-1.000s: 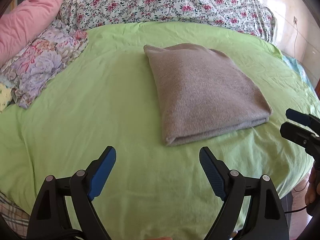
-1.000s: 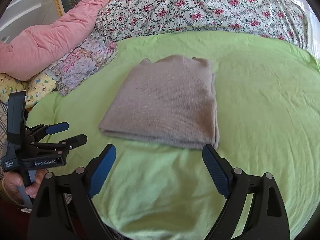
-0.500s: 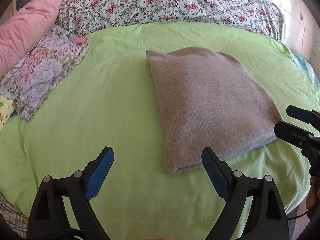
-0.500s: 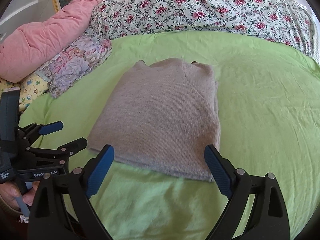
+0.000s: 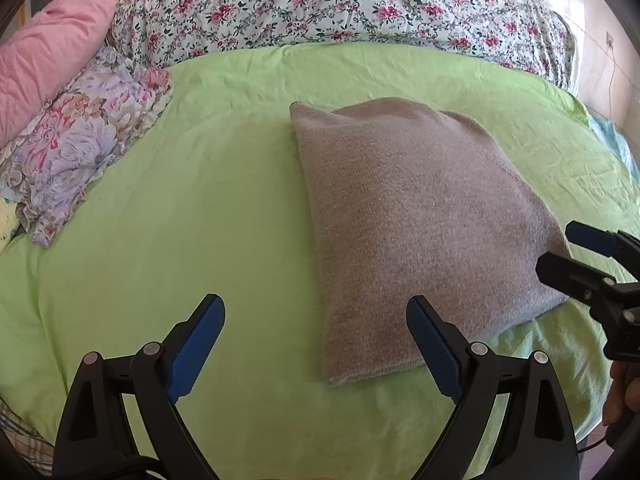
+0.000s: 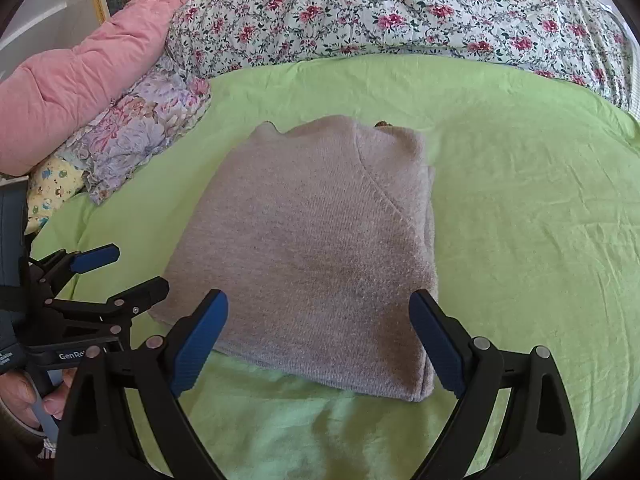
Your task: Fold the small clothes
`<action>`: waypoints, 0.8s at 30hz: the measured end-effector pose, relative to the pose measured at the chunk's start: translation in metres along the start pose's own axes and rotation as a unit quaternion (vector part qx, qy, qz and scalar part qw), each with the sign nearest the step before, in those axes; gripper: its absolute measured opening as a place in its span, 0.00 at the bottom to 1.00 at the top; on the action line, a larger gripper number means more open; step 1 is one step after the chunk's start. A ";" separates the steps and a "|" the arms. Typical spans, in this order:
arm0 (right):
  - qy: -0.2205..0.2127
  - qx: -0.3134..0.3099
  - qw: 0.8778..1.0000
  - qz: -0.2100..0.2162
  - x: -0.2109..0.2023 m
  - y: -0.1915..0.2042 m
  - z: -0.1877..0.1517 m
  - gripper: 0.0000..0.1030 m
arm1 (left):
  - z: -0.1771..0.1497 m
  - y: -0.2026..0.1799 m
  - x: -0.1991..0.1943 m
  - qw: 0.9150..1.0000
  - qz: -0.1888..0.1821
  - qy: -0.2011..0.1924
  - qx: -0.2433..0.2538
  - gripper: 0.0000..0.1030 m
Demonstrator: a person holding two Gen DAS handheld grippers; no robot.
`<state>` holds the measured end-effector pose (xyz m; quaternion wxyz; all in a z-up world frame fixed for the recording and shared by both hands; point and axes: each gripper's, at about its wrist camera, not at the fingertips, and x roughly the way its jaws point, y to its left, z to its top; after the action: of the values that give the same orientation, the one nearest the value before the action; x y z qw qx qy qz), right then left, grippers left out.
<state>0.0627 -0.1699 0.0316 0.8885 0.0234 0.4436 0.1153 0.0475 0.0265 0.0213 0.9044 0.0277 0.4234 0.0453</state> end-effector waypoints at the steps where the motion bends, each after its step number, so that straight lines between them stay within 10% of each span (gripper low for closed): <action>1: 0.001 0.001 1.000 0.001 0.001 0.000 0.000 0.89 | 0.001 0.000 0.001 1.000 -0.001 0.001 0.000 0.90; 24: 0.001 0.008 1.000 0.006 0.003 0.002 -0.001 0.90 | -0.003 -0.007 -0.005 1.000 -0.008 -0.007 -0.010 0.91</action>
<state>0.0634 -0.1674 0.0295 0.8873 0.0326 0.4451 0.1168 0.0425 0.0192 0.0227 0.9078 0.0155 0.4170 0.0422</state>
